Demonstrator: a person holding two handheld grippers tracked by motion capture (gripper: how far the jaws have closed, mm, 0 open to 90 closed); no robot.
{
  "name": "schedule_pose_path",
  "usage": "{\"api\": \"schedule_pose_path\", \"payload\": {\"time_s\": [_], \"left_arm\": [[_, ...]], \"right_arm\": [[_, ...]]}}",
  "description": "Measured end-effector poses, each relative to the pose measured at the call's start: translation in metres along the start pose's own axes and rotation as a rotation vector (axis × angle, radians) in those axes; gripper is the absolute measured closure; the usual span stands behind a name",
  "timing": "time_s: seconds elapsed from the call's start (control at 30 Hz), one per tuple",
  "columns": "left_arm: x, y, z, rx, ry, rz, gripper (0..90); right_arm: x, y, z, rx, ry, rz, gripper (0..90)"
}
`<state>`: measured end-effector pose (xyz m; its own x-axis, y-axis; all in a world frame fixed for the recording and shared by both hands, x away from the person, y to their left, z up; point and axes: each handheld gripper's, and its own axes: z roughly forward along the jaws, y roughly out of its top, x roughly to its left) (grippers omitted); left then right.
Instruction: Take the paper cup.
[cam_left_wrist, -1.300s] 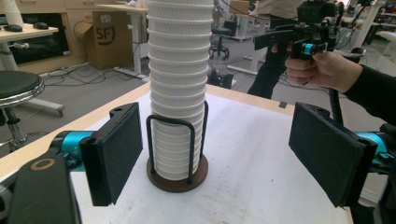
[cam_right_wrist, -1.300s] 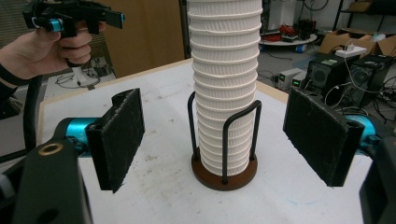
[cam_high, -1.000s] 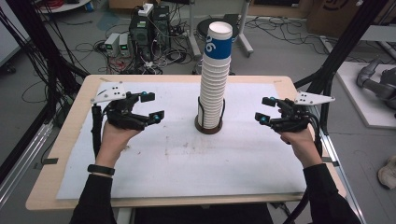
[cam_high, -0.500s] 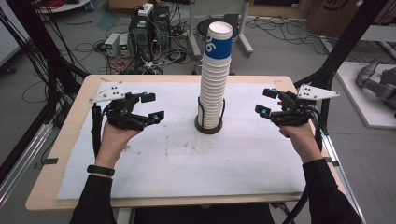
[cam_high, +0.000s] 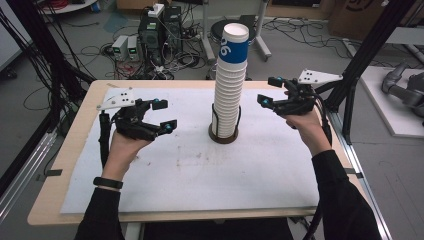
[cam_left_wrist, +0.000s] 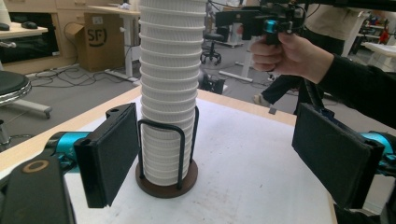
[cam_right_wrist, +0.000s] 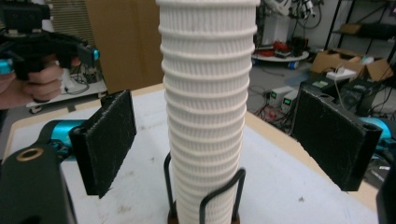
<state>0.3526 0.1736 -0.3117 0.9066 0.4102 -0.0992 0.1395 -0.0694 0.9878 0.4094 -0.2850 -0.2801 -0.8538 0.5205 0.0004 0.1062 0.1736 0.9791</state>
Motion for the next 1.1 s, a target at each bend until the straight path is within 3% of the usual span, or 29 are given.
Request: {"api": "schedule_pose_path", "payload": {"time_s": [0.47, 0.73, 1.1], "left_arm": [[-0.002, 0.001, 0.003, 0.002, -0.034, -0.002, 15.1], [-0.003, 0.001, 0.004, 0.001, -0.053, -0.006, 15.1], [-0.003, 0.001, 0.008, 0.017, -0.064, -0.003, 15.1]], "right_arm": [[-0.002, 0.030, 0.040, 0.013, 0.004, -0.031, 14.2], [-0.005, 0.038, 0.057, 0.025, 0.012, -0.015, 13.7], [-0.008, 0.040, 0.076, 0.041, 0.067, 0.023, 13.5]]}}
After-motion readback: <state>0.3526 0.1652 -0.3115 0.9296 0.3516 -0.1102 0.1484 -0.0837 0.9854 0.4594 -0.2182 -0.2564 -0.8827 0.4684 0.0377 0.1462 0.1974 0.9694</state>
